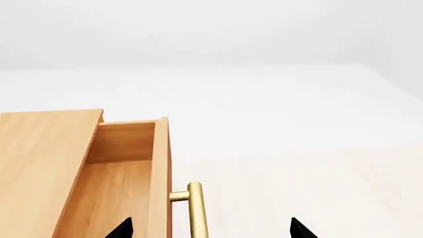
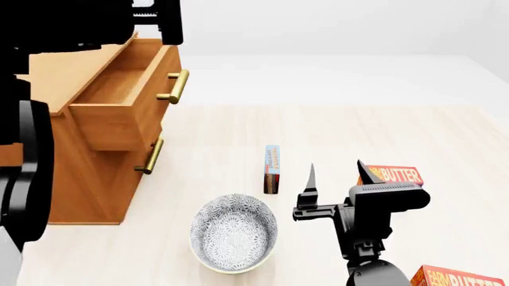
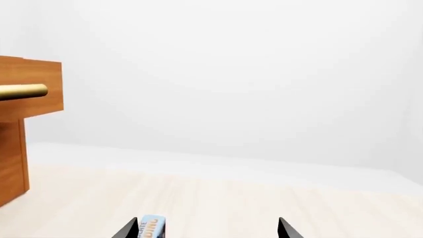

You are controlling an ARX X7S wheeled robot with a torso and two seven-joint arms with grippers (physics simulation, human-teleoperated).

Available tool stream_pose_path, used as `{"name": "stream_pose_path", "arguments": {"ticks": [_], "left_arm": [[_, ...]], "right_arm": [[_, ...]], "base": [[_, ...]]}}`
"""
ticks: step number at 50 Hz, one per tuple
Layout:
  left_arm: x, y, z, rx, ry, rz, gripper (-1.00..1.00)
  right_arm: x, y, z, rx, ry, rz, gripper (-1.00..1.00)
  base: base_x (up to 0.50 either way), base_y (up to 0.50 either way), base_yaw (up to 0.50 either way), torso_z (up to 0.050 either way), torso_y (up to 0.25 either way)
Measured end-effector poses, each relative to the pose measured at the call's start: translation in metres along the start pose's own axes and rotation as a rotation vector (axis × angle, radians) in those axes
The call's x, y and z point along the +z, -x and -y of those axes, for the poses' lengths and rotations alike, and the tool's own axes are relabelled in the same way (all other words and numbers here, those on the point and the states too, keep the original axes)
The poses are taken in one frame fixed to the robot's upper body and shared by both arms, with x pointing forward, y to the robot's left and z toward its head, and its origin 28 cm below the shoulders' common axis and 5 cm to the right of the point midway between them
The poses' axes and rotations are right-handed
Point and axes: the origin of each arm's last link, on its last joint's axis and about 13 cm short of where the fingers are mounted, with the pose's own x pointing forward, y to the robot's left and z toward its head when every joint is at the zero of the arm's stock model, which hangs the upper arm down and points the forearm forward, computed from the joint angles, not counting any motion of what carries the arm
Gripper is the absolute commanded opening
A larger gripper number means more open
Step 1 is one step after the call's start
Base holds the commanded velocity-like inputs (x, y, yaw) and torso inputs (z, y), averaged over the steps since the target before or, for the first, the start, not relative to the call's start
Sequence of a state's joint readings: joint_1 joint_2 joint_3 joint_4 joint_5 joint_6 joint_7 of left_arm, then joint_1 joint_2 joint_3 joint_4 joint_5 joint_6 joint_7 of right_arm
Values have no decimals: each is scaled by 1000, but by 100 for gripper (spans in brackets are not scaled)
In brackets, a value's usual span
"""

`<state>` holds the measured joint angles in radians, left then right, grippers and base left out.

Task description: Put the chocolate pudding in the top drawer of the cabinet and close it.

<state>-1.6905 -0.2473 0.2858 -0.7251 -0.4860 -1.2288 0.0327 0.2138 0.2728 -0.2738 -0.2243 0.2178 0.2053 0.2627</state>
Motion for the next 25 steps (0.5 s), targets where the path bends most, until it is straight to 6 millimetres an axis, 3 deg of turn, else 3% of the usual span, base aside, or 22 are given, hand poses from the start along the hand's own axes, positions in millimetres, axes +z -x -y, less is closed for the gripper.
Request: {"name": "stream_pose_path", "arguments": {"ticks": [25], "left_arm": [[-5, -16, -7, 37, 99, -138, 100]], "right_arm": [[-1, 1, 0, 1, -1, -3, 100]], "base": [[0, 0, 0, 0, 0]]}}
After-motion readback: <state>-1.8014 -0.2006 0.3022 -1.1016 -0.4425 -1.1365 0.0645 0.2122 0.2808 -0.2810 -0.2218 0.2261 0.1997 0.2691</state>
